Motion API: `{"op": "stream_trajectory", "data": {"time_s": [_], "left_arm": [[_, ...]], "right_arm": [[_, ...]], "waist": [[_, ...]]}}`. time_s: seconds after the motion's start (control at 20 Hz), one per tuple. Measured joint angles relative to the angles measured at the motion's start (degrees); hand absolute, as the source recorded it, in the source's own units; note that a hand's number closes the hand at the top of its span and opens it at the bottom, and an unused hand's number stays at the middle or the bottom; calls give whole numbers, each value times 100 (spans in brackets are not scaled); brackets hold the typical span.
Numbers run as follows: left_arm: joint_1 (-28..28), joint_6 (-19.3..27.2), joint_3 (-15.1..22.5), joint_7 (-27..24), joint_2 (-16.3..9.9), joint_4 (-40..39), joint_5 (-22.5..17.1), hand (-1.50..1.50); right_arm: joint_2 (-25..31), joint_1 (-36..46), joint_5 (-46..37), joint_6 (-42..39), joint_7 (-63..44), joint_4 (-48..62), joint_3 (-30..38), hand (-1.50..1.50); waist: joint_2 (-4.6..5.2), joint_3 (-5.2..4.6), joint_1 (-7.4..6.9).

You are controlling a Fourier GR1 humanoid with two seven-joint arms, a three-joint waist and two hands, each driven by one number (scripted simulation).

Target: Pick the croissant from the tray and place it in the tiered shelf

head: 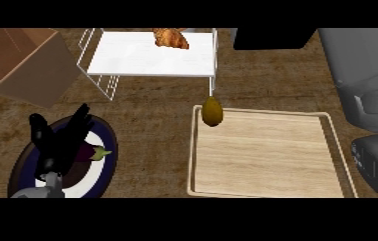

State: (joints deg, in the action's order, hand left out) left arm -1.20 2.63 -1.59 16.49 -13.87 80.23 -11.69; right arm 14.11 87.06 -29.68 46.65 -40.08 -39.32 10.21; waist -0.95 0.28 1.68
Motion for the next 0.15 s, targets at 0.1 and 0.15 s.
{"op": "stream_trajectory", "data": {"time_s": [0.1, 0.15], "left_arm": [[51, 6, -25, 48, -8, 58, -14, 0], [41, 38, -24, 61, 17, 56, -2, 0]], "right_arm": [[117, -345, 114, -228, -97, -515, -19, -150], [182, -523, 164, -358, -158, -792, -39, -150]], "waist": [[-8, 0, 23], [-10, 0, 39]]}}
